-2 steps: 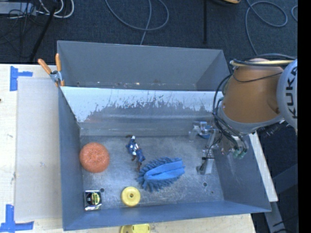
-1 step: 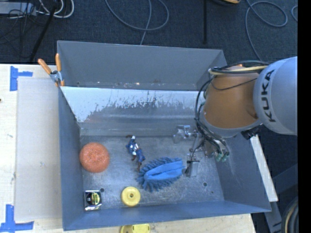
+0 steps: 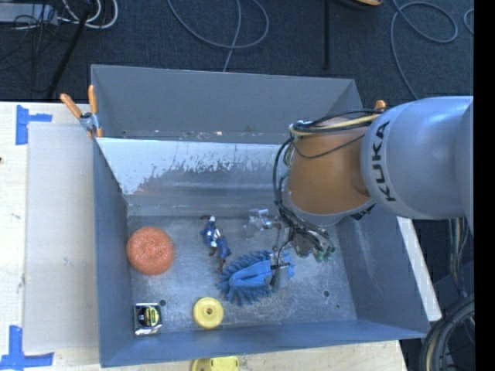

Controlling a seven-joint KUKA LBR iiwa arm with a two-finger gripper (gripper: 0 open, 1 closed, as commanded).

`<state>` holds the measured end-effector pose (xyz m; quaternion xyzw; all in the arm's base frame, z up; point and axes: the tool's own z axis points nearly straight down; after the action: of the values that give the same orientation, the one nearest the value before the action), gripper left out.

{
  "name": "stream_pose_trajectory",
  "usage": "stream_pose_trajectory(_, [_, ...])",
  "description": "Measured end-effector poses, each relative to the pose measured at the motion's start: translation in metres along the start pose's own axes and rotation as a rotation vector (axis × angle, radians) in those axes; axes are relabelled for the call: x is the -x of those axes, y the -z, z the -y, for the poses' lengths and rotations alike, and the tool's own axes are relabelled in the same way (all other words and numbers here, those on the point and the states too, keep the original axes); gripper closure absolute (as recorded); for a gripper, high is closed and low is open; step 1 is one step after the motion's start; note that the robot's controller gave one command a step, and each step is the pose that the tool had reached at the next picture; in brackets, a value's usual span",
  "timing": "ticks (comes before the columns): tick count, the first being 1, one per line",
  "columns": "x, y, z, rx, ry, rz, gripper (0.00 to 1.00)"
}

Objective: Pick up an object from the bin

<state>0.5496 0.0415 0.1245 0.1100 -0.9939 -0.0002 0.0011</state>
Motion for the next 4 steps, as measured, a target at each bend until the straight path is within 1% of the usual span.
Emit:
stream_pose_trajectory(1, [-0.022,-0.019,-0.009,0.002,-0.082,0.000,0.00])
stream_pose_trajectory(2, [0.001,-0.055,-0.012,0.000,-0.074,0.001,1.00])
stream_pose_trajectory(3, [0.001,-0.055,-0.012,0.000,-0.074,0.001,1.00])
stream_pose_trajectory(4, [0.000,-0.015,-0.018,0.000,-0.060,-0.003,1.00])
